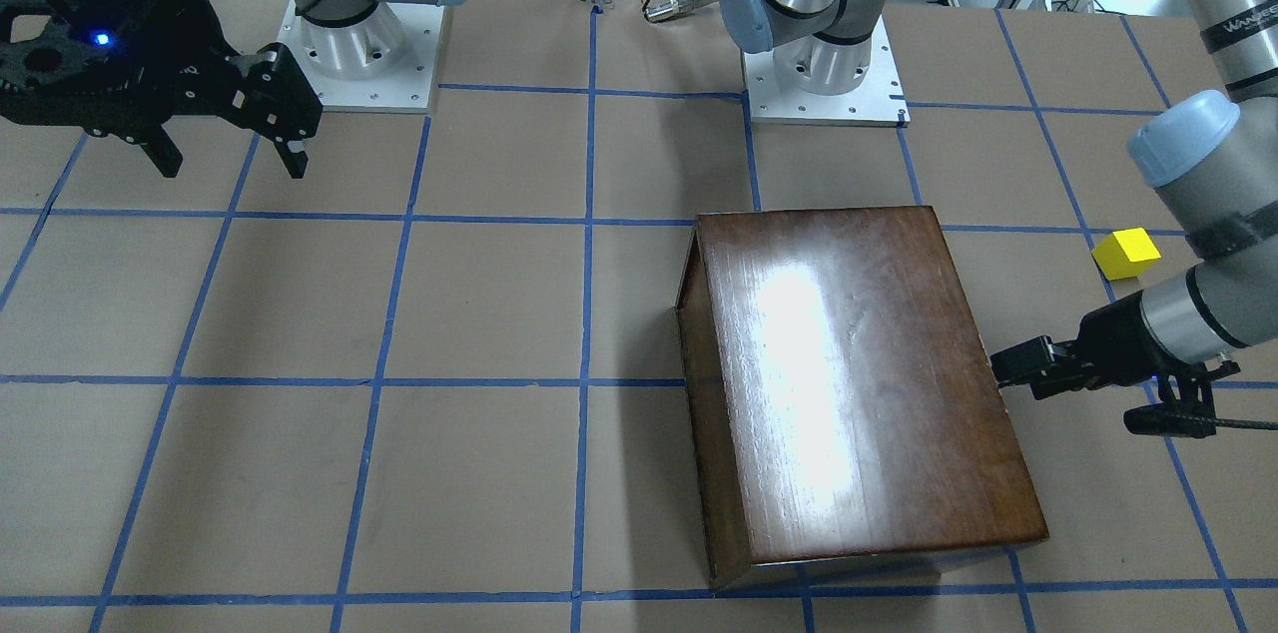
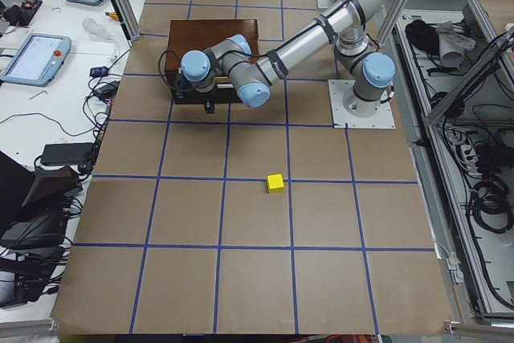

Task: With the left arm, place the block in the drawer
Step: 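Grasp the white drawer handle with the left gripper, then pull the drawer out of the cabinet with the left gripper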

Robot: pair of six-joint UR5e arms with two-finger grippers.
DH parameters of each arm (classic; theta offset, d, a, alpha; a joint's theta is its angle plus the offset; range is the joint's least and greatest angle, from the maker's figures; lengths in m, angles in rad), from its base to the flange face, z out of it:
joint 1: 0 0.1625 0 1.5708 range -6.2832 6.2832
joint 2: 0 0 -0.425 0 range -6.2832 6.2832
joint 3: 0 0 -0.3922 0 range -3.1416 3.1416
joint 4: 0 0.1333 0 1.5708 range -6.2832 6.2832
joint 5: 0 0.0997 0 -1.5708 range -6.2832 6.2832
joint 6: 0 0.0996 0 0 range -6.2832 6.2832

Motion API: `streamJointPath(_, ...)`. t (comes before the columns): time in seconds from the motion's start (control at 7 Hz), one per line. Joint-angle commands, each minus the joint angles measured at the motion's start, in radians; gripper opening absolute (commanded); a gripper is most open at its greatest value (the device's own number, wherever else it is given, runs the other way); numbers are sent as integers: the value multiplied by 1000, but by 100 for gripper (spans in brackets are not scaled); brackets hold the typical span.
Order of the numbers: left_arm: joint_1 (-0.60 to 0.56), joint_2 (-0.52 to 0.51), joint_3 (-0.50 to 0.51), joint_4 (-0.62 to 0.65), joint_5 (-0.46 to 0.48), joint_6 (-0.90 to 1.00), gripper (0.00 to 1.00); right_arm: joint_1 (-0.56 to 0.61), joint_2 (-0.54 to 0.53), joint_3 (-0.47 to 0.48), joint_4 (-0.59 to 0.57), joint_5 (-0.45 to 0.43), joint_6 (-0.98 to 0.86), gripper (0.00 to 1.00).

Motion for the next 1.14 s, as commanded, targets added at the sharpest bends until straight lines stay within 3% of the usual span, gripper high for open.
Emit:
streamJointPath(0.0,14,-1,7,-2,0,4,100,-2,-1,0,0,-1,0,100)
streamJointPath(1.0,72,-13,10,0,7,12,100,0,1,0,0,-1,0,100)
